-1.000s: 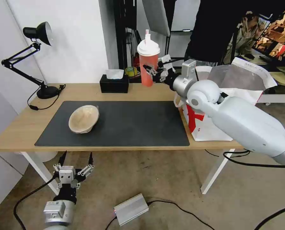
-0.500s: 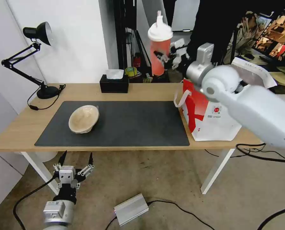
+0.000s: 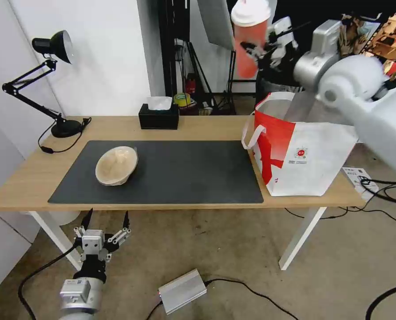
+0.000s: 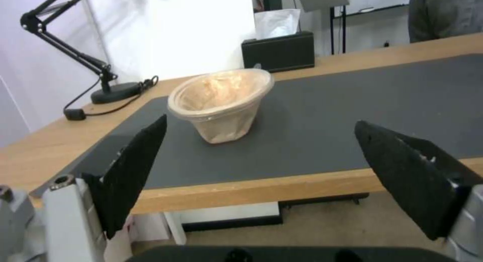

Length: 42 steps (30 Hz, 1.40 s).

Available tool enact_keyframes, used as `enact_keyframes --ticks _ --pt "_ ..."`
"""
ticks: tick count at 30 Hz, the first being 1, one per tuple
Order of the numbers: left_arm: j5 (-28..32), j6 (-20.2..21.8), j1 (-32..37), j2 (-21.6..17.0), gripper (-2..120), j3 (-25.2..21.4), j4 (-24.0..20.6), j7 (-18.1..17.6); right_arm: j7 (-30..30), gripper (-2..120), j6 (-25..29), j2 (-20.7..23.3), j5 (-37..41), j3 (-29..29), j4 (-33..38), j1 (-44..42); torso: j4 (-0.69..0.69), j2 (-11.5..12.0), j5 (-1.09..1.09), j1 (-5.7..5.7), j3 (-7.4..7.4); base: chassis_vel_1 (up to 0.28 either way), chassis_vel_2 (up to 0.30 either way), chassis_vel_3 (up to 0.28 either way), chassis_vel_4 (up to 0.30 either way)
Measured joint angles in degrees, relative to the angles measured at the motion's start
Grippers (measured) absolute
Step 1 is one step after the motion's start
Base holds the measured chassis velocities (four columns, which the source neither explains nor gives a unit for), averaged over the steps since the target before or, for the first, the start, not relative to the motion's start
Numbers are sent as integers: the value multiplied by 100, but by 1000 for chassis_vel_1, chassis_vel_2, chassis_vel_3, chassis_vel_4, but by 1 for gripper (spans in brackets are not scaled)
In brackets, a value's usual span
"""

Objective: Pick up the trash from the table and place it into the takeout bag.

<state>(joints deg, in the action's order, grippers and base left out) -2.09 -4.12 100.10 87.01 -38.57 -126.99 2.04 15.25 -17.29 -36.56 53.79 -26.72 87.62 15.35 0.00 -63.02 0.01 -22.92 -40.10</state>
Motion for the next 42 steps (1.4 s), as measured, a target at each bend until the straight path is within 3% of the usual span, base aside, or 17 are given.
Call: enact_keyframes --ticks 2,5,7,8,13,23,42 --pt "3 -4 -2 1 100 3 0 0 488 3 -22 185 -261 16 -150 20 1 0 0 0 0 0 0 0 0" --pt "5 -5 -5 1 100 3 0 -1 701 3 -22 265 -389 25 -226 19 0 0 0 0 0 0 0 0 0" --pt "16 -10 -23 -10 100 9 1 -1 1653 3 55 555 -932 140 -636 -30 -1 0 1 0 0 0 0 0 0" --pt "18 -11 -32 -13 100 13 5 -1 1852 3 84 601 -1021 157 -726 -33 0 0 0 0 0 0 0 0 0" --pt "24 -12 -57 -22 100 24 36 -1 2416 3 201 714 -1311 156 -1038 -34 -1 0 0 0 0 0 0 0 0" --pt "100 -21 -75 -75 100 -4 81 -2 2911 3 499 702 -1864 97 -1837 -39 0 0 0 0 0 0 0 0 0" --pt "99 -35 -35 -31 100 -1 82 -2 3352 3 971 590 -2551 96 -2438 -135 1 0 0 0 0 0 0 0 0"
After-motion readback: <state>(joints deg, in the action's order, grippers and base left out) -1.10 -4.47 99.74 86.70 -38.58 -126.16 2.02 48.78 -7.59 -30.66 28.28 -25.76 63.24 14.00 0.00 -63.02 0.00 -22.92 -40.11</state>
